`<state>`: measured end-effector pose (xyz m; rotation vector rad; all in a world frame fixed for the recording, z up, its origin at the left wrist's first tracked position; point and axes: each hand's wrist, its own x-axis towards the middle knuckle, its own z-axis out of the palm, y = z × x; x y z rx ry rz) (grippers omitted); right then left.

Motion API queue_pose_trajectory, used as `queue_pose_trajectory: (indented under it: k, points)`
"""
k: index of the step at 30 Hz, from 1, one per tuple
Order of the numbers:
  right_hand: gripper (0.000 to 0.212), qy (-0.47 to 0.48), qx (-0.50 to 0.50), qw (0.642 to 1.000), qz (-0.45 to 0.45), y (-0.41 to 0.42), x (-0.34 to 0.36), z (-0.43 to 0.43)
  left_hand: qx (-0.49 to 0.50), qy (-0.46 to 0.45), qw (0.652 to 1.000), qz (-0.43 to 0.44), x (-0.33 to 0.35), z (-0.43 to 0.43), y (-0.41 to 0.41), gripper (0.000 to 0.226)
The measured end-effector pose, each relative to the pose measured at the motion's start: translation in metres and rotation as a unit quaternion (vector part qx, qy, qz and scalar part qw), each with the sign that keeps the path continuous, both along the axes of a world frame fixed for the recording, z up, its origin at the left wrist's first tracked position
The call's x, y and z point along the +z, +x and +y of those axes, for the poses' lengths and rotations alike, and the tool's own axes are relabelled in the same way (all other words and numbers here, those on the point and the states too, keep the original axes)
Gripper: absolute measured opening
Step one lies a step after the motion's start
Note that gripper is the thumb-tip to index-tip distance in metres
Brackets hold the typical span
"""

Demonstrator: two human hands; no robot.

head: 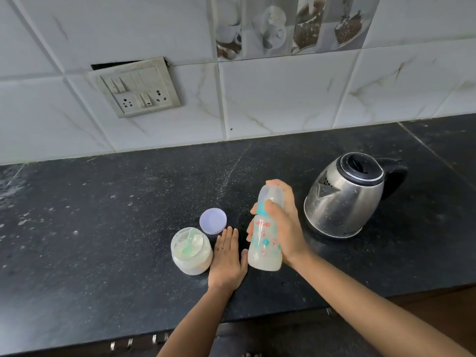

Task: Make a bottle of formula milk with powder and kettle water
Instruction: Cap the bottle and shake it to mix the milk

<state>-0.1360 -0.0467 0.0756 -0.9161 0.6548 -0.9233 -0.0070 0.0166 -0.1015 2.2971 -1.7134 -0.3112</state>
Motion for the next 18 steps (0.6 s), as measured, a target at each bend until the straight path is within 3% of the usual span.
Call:
queue_pose_trajectory:
  k: [1,4,6,9,11,15,18]
  points:
    - [0.042,-0.020,-0.006,1.000,0.007,0.000,0.002,-0.003,0.001,-0.003,1.000,0.003,0.000,0.000,0.000,0.065]
    - [0.035,0.087,-0.084,0.991,-0.059,0.000,0.012,-0.033,0.009,-0.020,1.000,0.020,0.006,0.000,-0.002,0.067]
    - [0.032,0.113,-0.083,0.986,-0.091,-0.003,0.014,-0.040,0.010,-0.025,0.999,0.022,0.008,0.000,-0.004,0.073]
    - [0.027,-0.002,0.001,1.000,-0.017,-0.006,0.017,-0.014,0.008,-0.013,1.000,0.014,0.005,0.000,-0.002,0.073]
    - [0.035,-0.066,-0.001,0.998,-0.011,-0.005,0.015,-0.013,0.009,-0.015,1.000,0.014,0.006,0.000,-0.002,0.075]
    - [0.029,0.108,-0.089,0.987,-0.080,0.002,0.019,-0.033,0.010,-0.017,0.999,0.026,0.006,0.000,-0.003,0.079]
    - [0.032,0.056,-0.043,0.997,-0.011,0.005,0.011,-0.010,0.004,-0.007,1.000,0.020,0.005,0.000,-0.002,0.078]
